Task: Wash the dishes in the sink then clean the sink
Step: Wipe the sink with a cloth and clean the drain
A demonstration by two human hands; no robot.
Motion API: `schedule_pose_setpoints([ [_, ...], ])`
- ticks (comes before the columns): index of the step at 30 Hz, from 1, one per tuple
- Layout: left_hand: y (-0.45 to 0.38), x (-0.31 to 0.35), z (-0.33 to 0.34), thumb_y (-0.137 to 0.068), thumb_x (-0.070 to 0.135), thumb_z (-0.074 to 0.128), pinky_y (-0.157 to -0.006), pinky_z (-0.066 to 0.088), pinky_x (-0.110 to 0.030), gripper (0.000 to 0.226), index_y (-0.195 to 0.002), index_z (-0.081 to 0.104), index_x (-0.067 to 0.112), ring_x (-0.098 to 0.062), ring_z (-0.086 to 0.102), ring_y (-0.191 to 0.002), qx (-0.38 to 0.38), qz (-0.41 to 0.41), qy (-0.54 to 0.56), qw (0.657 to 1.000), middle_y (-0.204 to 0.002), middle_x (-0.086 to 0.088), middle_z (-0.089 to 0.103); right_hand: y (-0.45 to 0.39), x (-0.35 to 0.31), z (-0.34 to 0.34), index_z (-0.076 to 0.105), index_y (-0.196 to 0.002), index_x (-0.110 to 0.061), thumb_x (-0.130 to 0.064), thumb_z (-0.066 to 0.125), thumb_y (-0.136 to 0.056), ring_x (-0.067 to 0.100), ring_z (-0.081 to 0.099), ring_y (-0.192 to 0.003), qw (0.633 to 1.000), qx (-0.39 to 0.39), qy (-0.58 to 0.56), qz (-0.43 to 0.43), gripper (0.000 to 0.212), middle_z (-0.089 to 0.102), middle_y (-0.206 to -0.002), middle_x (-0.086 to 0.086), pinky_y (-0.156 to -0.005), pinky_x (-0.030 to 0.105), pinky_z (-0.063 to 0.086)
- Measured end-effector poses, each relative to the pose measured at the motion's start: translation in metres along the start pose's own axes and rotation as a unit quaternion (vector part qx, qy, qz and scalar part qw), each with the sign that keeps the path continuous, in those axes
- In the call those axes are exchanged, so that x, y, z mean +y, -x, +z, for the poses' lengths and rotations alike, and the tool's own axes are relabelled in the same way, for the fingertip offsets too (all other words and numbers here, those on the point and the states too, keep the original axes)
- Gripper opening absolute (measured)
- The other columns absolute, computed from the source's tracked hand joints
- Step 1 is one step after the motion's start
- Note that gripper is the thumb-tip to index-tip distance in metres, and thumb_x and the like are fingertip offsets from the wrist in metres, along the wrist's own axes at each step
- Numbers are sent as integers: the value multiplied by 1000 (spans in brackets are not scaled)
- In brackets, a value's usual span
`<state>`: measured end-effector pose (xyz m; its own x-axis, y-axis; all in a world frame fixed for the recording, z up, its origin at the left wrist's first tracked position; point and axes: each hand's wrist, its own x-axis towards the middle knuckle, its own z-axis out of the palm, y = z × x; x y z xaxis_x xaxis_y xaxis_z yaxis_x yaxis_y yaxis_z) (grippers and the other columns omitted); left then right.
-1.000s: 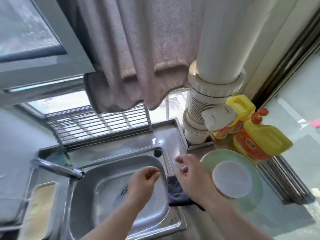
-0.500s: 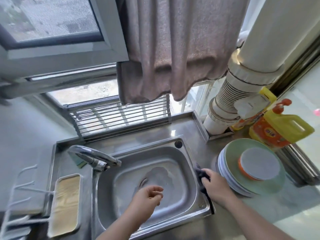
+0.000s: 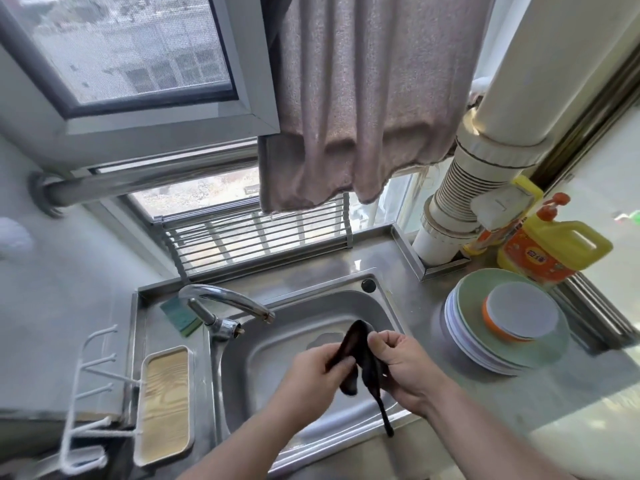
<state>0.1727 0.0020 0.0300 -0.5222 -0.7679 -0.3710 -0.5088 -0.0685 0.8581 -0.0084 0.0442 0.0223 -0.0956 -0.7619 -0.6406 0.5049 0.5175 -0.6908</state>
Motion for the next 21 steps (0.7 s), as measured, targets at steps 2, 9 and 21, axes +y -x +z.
schedule_pose_setpoints([
  [2,6,0,-6,-106,23,59,-78,55,-27,21,-93,75,23,-7,71,-73,37,-20,26,999,-79,3,79,-1,-4,-2,66,-93,2,-26,73,-86,25,61,-53,998,9,62,-12,30,68,-74,24,-51,33,52],
  [9,7,-12,-10,-107,24,58,-85,56,-49,26,-102,80,11,-38,73,-93,75,-165,308,934,-104,-22,78,-11,-12,-30,74,-87,-6,-21,60,-106,17,64,-72,963,-4,260,-76,27,69,-75,6,-73,36,56],
  [21,-4,8,33,-83,1,70,-65,51,-34,7,-85,72,8,-26,61,-71,42,-177,343,922,-80,-18,66,-2,28,-16,77,-105,-11,-57,59,-98,22,69,-83,991,-6,121,56,50,75,-92,8,-78,40,56],
])
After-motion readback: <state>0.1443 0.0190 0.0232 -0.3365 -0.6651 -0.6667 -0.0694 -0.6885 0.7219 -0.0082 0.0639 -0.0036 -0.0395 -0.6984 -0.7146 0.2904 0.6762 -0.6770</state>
